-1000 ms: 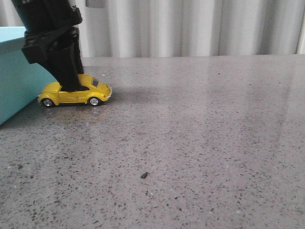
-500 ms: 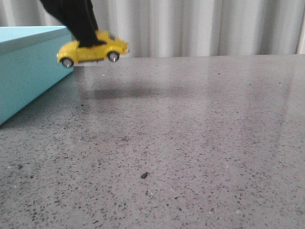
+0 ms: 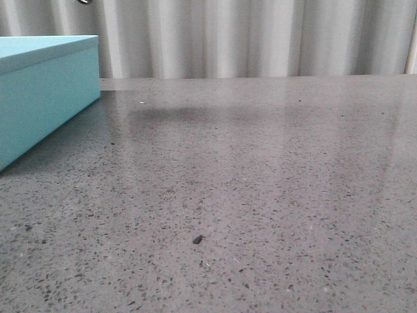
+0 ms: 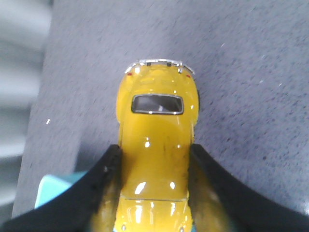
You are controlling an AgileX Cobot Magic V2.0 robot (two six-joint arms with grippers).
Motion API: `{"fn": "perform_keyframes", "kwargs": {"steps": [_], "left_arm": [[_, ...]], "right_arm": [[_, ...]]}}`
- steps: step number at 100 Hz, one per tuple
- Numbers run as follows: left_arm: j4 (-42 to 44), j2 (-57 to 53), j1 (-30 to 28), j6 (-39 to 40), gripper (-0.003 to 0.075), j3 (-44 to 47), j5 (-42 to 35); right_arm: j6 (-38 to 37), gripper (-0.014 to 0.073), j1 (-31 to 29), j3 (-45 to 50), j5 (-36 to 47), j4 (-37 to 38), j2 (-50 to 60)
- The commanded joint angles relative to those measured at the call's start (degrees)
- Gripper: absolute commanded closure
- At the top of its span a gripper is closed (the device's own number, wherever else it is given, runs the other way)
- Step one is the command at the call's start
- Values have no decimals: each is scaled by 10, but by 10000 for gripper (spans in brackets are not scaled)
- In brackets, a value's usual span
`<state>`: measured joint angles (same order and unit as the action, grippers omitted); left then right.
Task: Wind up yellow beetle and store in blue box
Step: 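Carry the beetle over the blue box and lower it inside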
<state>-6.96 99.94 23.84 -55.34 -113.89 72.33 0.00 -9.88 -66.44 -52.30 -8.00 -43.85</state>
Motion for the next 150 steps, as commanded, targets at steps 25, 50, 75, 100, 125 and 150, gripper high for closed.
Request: {"fn": "perform_keyframes", "kwargs": {"steps": [25,50,75,100,125,150], "left_arm": [[23,-57,-97,96,628,-20,4],[4,-57,-187,206,628,-5,4],[-9,-56,-216,213,628,70,4],[-9,-24,-218,213,628,134,4],[-9,13,-218,213,626,140,3],[-52,26,-218,213,440,140,3]], "right_arm": [[6,654,3,-12,46,3,1],[6,654,3,-12,48,3,1],[6,654,3,-12,53,3,0],[6,654,3,-12,53,3,0],[6,654,3,-12,51,3,0],[6,654,3,-12,50,3,0]]}}
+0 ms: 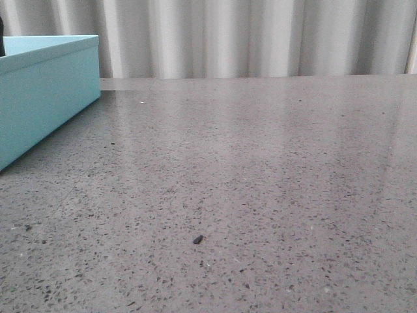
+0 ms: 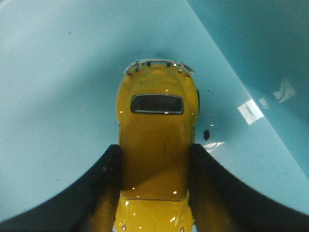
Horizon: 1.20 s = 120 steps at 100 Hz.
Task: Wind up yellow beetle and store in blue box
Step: 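Carry the beetle over the blue box and lower it inside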
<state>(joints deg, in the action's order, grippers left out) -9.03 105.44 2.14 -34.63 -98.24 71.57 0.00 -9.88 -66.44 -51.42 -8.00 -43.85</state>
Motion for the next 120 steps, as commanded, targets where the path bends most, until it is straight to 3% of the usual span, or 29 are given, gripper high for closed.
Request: {"fn": "perform_keyframes", "kwargs": {"steps": [1,10,15,39,54,73,96,120], "left_arm": [[-32,-29,-1,6,417,-16,9],[-32,-29,-1,7,290,-16,8],[-32,-29,-1,7,258,-16,10],[-23,-33,-1,32,267,-16,11],[-24,-58,-1,40,399,-16,11],[-31,-110,-1,40,738,-16,11],[-67,-194,-1,40,741,-16,11],[-77,-279,-1,40,741,-12,-8]], "right_arm": [[6,654,3,-12,41,3,0],[6,654,3,-12,41,3,0],[6,654,3,-12,41,4,0],[6,654,3,-12,41,18,0],[6,654,3,-12,40,56,0],[6,654,12,1,75,73,0],[6,654,30,94,169,73,8],[6,654,30,219,336,73,60]]}}
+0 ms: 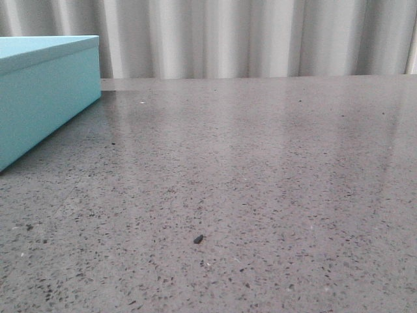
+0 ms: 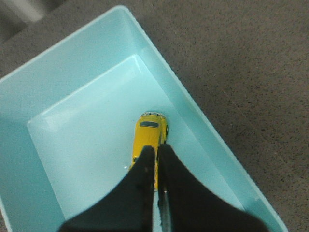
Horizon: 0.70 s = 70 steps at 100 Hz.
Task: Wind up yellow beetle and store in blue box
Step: 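Carry the beetle over the blue box and lower it inside, then open the left gripper to release the beetle and raise it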
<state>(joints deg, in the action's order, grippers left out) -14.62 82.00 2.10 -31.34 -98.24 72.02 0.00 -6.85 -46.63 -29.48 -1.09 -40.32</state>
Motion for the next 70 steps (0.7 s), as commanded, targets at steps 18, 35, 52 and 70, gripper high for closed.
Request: {"fn": "perform_keyframes", "kwargs": {"steps": [18,35,52,70], "left_arm": [[-47,-102,0,6,741,22,-46],[-50,-159,0,6,741,89,-89],[-70,-234,0,5,741,200,-187],[-87,-332,0,4,741,337,-298]], "right_arm": [[6,654,0,119,232,11,78],[6,654,0,189,272,11,140],[6,654,0,240,276,11,204],[6,654,0,276,276,11,269]]}}
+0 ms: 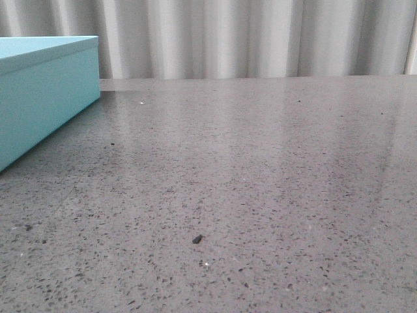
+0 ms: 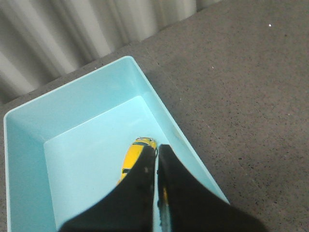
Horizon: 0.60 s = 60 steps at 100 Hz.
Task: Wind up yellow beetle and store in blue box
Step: 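Open the left gripper to release the beetle and raise it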
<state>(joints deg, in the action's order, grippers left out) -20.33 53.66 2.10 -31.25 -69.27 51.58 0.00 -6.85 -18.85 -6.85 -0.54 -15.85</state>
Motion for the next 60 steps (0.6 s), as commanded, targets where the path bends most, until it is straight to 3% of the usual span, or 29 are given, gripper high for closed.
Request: {"fn": "perform_keyframes", "kwargs": {"steps": [1,26,60], "left_arm": [[-30,-57,0,3,741,52,-102],[-42,-189,0,3,741,227,-222],[-79,-353,0,3,741,385,-341]], "right_arm": [[6,654,0,0,50,5,26],[6,654,0,33,38,5,84],[6,654,0,33,-11,5,116]]}}
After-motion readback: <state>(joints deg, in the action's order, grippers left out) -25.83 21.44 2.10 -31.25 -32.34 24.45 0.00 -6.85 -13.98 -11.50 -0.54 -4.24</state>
